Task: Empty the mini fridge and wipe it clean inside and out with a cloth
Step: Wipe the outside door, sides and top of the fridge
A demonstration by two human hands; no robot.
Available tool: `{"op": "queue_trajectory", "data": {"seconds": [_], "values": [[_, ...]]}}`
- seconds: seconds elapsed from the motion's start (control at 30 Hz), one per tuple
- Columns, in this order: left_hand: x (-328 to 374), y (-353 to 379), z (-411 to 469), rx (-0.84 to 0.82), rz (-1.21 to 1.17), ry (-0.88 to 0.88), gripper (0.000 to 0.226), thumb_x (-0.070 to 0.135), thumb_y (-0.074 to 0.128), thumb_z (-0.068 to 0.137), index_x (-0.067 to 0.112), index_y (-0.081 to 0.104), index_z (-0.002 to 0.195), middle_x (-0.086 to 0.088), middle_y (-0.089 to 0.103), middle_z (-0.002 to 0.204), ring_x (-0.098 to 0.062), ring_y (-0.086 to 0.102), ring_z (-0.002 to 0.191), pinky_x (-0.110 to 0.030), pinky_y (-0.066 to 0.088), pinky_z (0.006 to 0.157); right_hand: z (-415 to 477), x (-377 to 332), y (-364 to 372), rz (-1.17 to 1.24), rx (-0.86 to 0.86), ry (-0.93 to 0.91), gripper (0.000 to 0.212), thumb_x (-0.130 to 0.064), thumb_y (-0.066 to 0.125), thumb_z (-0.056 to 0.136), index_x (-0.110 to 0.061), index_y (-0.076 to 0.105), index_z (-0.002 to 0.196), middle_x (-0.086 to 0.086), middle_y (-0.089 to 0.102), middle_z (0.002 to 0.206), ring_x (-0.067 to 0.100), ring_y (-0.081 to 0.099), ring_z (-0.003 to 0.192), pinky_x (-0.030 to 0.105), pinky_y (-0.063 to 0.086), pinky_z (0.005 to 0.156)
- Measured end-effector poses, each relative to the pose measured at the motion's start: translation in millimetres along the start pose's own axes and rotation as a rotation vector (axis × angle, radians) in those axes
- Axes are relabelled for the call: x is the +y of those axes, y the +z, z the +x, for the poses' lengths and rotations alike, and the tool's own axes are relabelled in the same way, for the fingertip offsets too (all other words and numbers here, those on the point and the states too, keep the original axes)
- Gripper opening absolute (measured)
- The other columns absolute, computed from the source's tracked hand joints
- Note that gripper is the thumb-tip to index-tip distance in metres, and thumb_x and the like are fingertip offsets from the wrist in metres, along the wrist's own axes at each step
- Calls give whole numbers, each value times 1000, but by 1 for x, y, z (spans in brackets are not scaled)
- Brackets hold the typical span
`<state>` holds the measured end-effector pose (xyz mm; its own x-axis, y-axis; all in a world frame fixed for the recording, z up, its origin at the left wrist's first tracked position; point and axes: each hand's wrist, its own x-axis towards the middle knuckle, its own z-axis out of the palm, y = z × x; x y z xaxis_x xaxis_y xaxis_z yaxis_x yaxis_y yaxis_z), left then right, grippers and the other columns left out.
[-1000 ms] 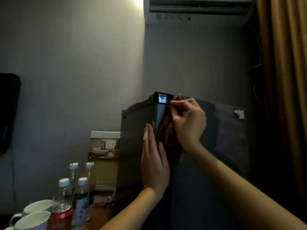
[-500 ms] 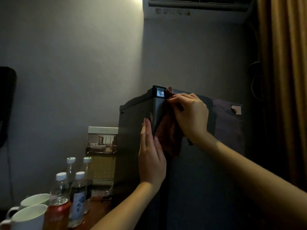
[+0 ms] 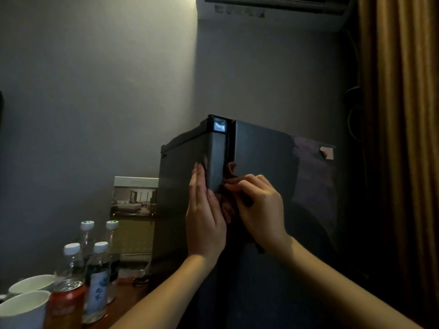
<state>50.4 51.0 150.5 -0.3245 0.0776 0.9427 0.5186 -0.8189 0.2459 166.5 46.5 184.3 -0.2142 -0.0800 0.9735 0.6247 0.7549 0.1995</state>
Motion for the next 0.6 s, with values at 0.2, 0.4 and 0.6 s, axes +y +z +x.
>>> {"op": "queue_trajectory", "data": {"seconds": [0.2,0.4,0.6], "values": [[2,0,-1,4,4,-3,53,32,22,101,14,24,151,-6,25,158,-8,23,143,-4,19,109,56,3,-2,27,133,153,10,-20,68,85,-26,75,89,-11,67,97,12,64,86,39,53,64],[3,-1,0,1,3,-5,54,33,22,101,11,26,150,-8,26,157,-4,22,142,-2,17,108,23,-2,13,46,217,136,15,-23,59,89,-17,72,94,-5,67,103,16,62,92,35,53,70],[1,-1,1,-12,19,0,53,34,23,100,15,22,151,-7,23,158,16,15,137,2,18,103,-54,-11,15,4,66,54,27,-23,55,84,-11,72,102,2,68,112,10,54,99,14,44,79]]}}
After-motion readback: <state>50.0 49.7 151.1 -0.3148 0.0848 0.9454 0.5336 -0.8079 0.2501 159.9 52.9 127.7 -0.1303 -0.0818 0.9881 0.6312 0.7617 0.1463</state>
